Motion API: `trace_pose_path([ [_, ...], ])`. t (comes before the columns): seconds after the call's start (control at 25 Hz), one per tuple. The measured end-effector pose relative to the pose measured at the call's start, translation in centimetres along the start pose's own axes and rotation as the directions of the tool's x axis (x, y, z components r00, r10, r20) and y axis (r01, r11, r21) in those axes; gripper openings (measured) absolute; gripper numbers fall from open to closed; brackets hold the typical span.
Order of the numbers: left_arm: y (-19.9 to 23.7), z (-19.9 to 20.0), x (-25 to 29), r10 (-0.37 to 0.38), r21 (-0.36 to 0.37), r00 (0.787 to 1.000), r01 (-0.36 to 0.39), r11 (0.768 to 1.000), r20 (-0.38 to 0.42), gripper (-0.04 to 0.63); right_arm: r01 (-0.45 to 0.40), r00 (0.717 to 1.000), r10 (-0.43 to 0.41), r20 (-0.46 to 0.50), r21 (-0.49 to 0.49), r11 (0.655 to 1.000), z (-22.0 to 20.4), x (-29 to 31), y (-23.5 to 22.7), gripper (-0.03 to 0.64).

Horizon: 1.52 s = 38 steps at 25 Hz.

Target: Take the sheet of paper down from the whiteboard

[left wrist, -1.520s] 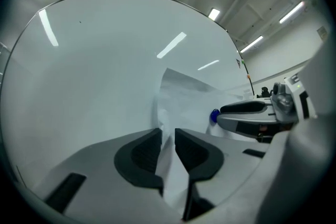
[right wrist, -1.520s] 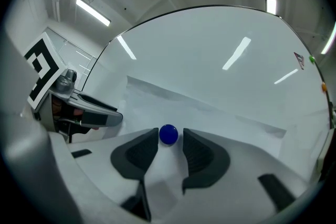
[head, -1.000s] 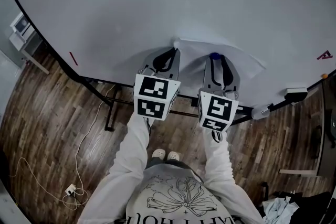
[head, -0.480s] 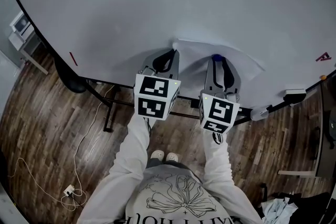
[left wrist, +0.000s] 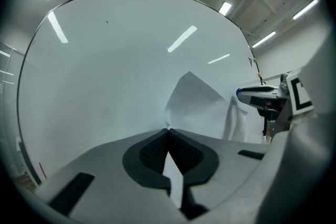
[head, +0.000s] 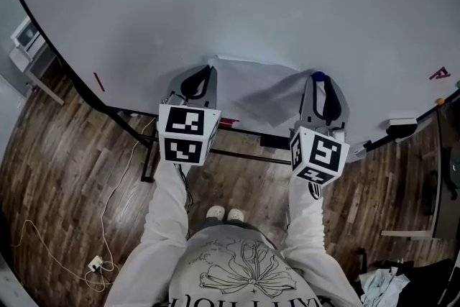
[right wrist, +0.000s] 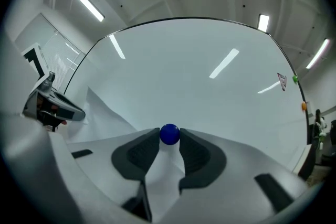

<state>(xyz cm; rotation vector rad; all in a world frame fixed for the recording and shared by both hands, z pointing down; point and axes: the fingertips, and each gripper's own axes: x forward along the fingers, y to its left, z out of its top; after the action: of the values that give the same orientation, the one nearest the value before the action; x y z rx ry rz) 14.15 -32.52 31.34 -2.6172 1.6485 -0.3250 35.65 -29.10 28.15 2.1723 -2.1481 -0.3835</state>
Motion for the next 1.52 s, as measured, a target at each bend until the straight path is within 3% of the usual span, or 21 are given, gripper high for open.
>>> trace_pose_path([
  [0.68,2.2,0.3,-1.8,0.036,0.033,0.999,-0.036,0.999,-0.009,0.005,0.034,0.999,-0.035,0.011,0.038,0.999,0.5,0.5,-1.7,0.132],
  [0.92,0.6,0.9,-1.6,-0.023,-0.041,1.0,0.023,0.999,0.01,0.005,0.037,0.999,-0.04,0.03,0.079,0.996,0.9,-0.8,-0.8,0.137],
  [1.16,-0.9,1.3,-1.3,-0.054,-0.046,0.998,0.055,0.997,0.022,0.005,0.06,0.997,-0.064,0.042,0.088,0.994,1.3,-1.7,-0.9,0.081],
  [1.52,-1.2,1.2,-1.3,-0.068,-0.109,0.997,0.072,0.991,0.036,0.005,0.104,0.994,-0.109,0.029,0.123,0.987,0.8,-2.4,-2.1,0.039],
])
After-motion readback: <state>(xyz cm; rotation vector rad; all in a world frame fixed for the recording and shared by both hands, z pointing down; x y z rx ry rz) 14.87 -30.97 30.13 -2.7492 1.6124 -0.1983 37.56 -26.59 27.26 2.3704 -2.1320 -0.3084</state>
